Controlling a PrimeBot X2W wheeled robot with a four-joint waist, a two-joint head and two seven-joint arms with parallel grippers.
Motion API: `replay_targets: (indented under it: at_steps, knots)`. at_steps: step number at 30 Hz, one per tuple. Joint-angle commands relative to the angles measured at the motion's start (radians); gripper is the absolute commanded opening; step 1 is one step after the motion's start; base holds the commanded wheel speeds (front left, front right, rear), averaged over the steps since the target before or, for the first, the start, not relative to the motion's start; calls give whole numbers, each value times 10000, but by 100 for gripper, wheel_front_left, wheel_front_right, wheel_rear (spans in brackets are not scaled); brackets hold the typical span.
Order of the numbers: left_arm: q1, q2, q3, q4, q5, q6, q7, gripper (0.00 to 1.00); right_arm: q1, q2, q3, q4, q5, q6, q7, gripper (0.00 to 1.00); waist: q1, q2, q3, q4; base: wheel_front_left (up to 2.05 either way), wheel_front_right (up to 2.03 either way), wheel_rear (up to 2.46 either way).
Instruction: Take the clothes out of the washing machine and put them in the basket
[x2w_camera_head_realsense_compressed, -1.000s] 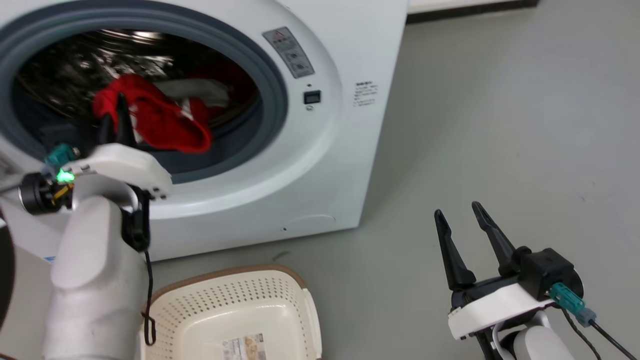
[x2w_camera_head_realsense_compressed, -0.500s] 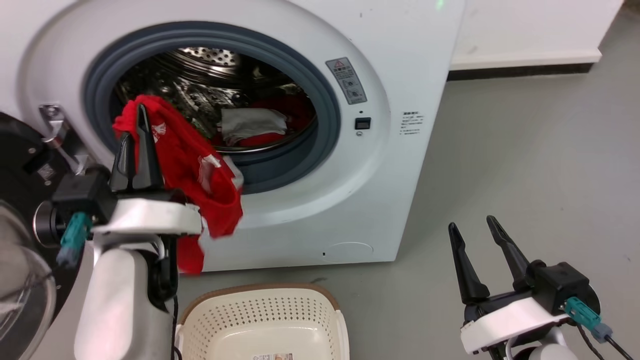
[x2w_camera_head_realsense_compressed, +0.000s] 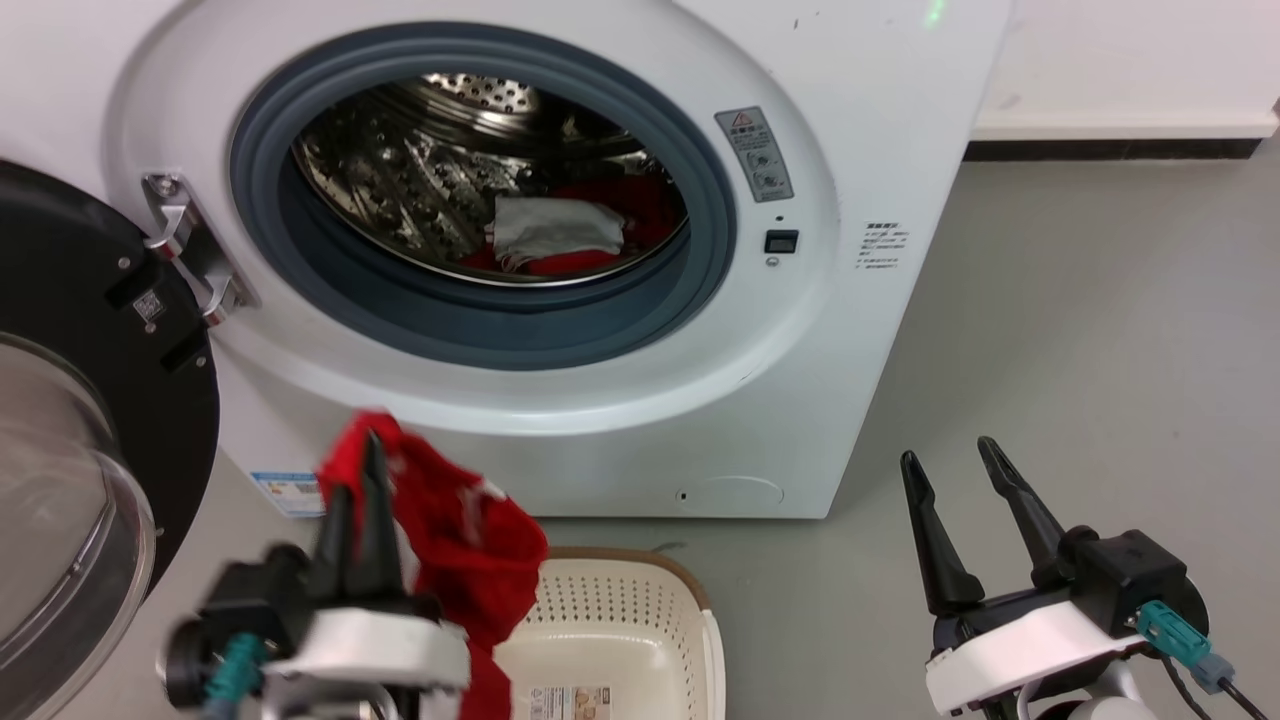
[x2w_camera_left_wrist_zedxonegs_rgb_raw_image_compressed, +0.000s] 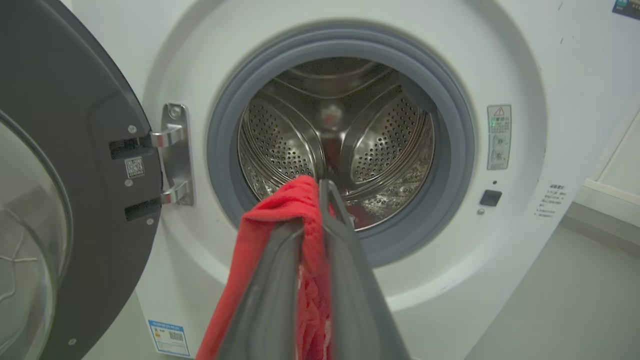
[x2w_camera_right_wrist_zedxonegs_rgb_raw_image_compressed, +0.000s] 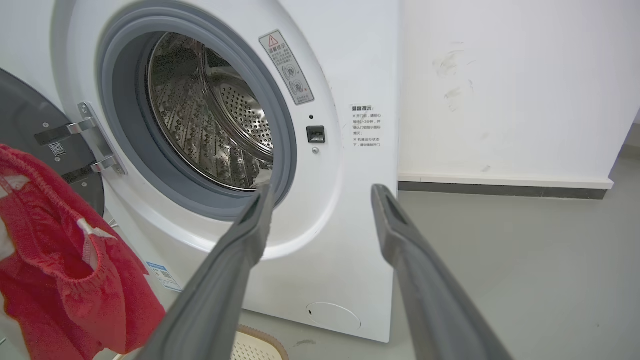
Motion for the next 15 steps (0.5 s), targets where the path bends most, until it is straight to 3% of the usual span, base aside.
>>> replay_targets:
  at_steps: [1, 7, 15]
  knots:
    - [476, -58, -268, 494, -203, 75, 19, 0, -107, 3, -16, -65, -58, -3, 29, 100, 1, 0, 279, 188, 0, 0, 0]
    - [753, -121, -874, 2373, -720, 37, -206, 0, -378, 3, 52, -168, -174, -3, 71, 100, 1, 0, 945, 420, 0, 0, 0]
    - [-887, -143, -1522, 5778, -1489, 120, -640, 0, -1074, 1, 152, -247, -313, -3, 41, 100, 1, 0, 2563, 655, 0, 0, 0]
